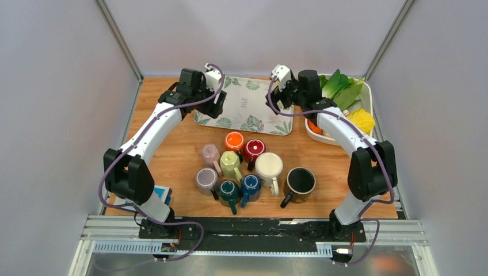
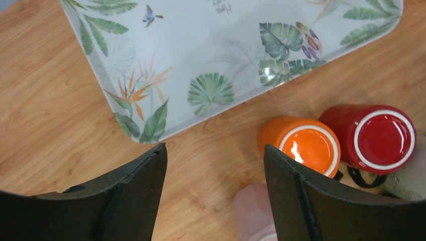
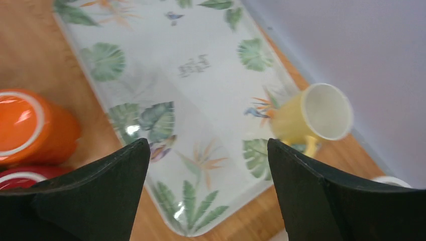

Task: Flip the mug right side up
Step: Move the cup to the center of the board.

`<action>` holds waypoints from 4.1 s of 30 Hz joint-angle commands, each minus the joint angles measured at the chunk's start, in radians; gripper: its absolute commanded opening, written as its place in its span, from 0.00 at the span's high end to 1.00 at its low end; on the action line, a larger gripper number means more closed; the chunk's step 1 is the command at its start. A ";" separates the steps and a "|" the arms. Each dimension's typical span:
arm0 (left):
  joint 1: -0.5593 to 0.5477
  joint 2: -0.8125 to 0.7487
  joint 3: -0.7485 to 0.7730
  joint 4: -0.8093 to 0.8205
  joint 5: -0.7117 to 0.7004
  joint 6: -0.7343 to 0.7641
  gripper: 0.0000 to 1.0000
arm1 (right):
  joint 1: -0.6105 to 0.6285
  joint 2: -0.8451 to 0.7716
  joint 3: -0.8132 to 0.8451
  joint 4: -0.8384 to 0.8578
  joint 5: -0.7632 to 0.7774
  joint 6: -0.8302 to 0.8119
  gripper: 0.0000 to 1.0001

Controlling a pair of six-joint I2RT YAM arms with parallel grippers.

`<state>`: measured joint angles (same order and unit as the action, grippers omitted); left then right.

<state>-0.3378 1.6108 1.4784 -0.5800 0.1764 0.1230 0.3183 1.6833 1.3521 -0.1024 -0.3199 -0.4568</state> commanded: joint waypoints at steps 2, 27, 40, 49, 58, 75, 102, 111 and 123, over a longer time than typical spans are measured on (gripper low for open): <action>0.000 -0.093 -0.061 -0.020 0.084 0.079 0.21 | 0.037 0.003 -0.019 -0.180 -0.315 -0.048 0.08; 0.010 -0.256 -0.398 -0.282 0.283 0.663 0.25 | 0.136 0.043 0.019 -0.341 -0.347 -0.208 0.09; 0.010 -0.094 -0.342 -0.218 0.313 0.561 0.31 | 0.140 0.020 -0.016 -0.314 -0.312 -0.218 0.09; 0.010 -0.114 -0.325 -0.281 0.323 0.627 0.32 | 0.166 0.138 0.086 -0.234 -0.310 -0.120 0.11; 0.015 -0.192 -0.367 -0.297 0.237 0.626 0.34 | 0.261 0.304 0.221 -0.162 -0.302 -0.022 0.11; 0.008 -0.260 -0.499 0.055 0.342 0.536 0.16 | 0.261 0.265 0.006 -0.137 -0.267 0.056 0.09; 0.116 -0.184 -0.501 0.324 0.064 0.107 0.29 | 0.211 0.286 0.167 -0.172 -0.413 0.076 0.05; 0.116 -0.105 -0.431 0.353 0.123 -0.091 0.30 | 0.188 0.408 0.338 -0.166 -0.390 0.053 0.05; 0.117 -0.111 -0.375 0.277 0.157 -0.126 0.24 | 0.201 0.454 0.240 -0.126 -0.291 -0.029 0.05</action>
<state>-0.2241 1.5234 1.0565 -0.2695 0.2951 0.0055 0.5137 2.1735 1.6257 -0.2508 -0.6022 -0.4461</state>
